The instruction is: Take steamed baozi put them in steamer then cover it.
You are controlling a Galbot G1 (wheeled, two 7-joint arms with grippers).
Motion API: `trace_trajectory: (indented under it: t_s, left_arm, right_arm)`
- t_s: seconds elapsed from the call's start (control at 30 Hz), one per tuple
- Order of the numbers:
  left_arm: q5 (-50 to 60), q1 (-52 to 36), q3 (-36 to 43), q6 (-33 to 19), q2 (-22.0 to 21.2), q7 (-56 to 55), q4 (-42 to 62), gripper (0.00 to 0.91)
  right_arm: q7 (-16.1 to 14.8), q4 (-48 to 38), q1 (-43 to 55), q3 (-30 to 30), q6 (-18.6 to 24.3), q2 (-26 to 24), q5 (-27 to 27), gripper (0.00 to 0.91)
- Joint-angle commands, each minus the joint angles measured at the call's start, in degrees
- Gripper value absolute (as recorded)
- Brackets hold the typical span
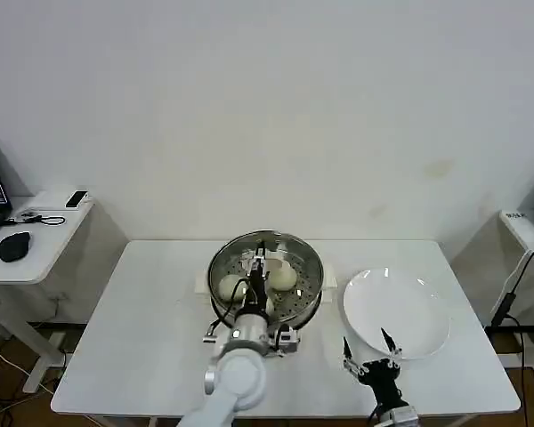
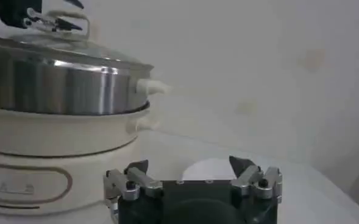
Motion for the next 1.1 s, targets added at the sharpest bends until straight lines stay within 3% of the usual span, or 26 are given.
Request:
trace_trajectory:
  t_s: [0.03,0.17,0.37,0.5,0.53,0.57,0.63,0.73,0.9,1.1]
  left_arm:
    - [-3.4,8.2,-2.9,-1.9,4.3,-2.1,-11.7,0.907]
    - [-7.0,11.5,-4.6,-3.4,5.9,-6.4,-16.2,0.907]
    - [-18.4,19.3,-13.0,-8.7,4.6,-18.9,-19.9,0.907]
    - [-50.6,27.3,-22.9,-14.6,4.8,-29.2,-20.8,0.907]
    - [-61.3,29.5,-25.6,-18.6,4.2,-33.9,-21.4,0.907]
    - [-71.5,31.8,-29.0,-25.7,3.2,-36.9,-22.1,0.907]
    - [-79.2,34.5,-33.3,-31.5,2.1,-36.5,-22.3,0.907]
    - [-95.8,38.9,-39.1,-33.5,3.7,-34.3,-19.5,0.907]
    - [-100.6,41.8,-42.4,-42.3,4.4,-33.8,-12.8,0.907]
    - [-101.2,46.5,-40.7,-38.1,4.2,-31.8,-14.2,0.907]
  right_arm:
    - [0.0,1.0,-1.0,0.0,-0.2,-0.5,-0.1,0.907]
    - [0.0,1.2,-1.6,0.5,-0.1,-1.0,-0.1,0.907]
    - [-0.6,2.5,-3.2,0.9,-0.5,-3.0,1.4,0.907]
    - [-0.4,3.7,-4.5,1.6,0.2,-5.6,4.5,0.907]
    - [-0.3,4.2,-5.0,1.9,0.6,-6.2,5.1,0.907]
    - [-0.3,4.7,-5.8,2.6,0.8,-7.2,6.4,0.907]
    - [-0.3,5.4,-6.5,3.0,0.9,-8.5,8.8,0.907]
    - [-0.3,6.3,-6.6,2.4,0.3,-8.3,9.1,0.907]
    - [-0.3,5.7,-6.9,2.2,0.8,-9.1,10.1,0.907]
    - [-1.2,6.3,-8.5,2.3,0.3,-11.0,13.5,0.907]
